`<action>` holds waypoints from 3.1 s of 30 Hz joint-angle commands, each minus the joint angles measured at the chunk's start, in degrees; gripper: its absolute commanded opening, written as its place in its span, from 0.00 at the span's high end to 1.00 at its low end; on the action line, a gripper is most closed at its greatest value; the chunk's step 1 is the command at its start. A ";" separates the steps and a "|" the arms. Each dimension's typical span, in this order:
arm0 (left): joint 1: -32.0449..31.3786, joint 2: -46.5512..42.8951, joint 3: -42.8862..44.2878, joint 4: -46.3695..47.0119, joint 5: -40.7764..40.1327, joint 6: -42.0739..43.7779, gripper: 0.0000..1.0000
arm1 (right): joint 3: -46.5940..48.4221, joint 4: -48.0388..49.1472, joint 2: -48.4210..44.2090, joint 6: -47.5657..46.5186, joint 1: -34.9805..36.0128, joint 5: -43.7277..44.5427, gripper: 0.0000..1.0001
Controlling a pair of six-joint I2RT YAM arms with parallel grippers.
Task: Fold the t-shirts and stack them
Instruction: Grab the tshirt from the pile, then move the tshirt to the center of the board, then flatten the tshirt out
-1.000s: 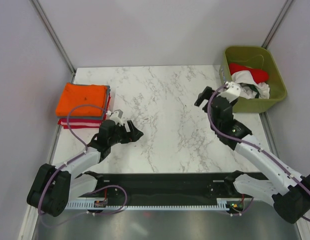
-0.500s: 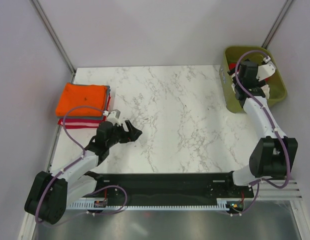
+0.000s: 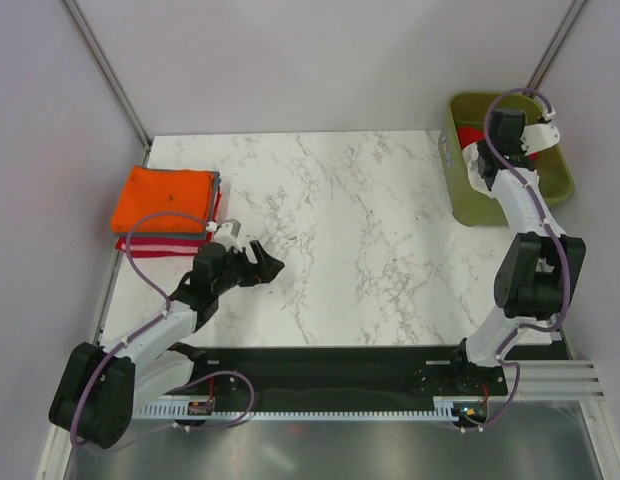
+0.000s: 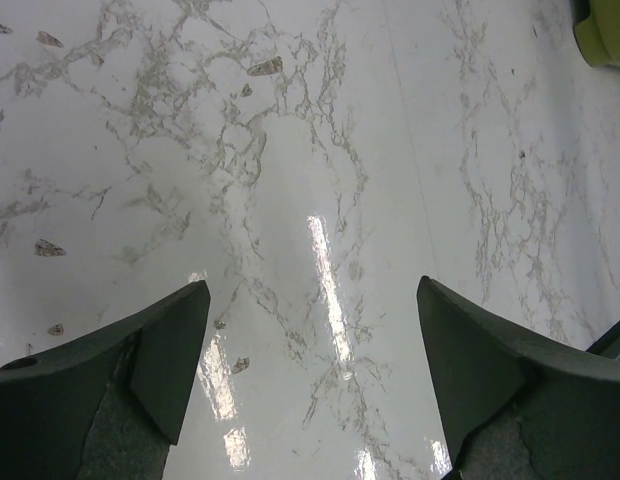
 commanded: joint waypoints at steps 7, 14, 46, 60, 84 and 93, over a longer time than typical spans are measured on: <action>-0.39 -5.48 -1.69 4.59 -0.14 -0.73 0.09 | 20.83 5.25 -11.29 -16.89 15.06 -10.01 1.00; -0.39 -10.07 -3.72 4.76 -2.17 0.06 0.09 | 27.52 10.09 -17.01 -12.14 19.73 -25.92 1.00; -0.74 -6.56 -2.31 6.43 8.03 1.47 0.03 | -40.86 -5.99 -46.29 -20.76 19.99 -31.01 0.02; -4.69 4.50 2.33 8.63 5.75 -7.48 0.11 | -50.96 -6.43 -51.12 -19.09 19.82 -26.95 0.16; -23.06 53.99 51.46 -6.04 -6.91 -21.21 0.26 | -57.04 -7.22 -65.18 -16.71 19.82 -37.76 0.16; -24.12 58.40 55.70 -7.63 -7.26 -19.81 0.91 | -58.17 -7.31 -64.92 -17.33 19.82 -37.41 0.14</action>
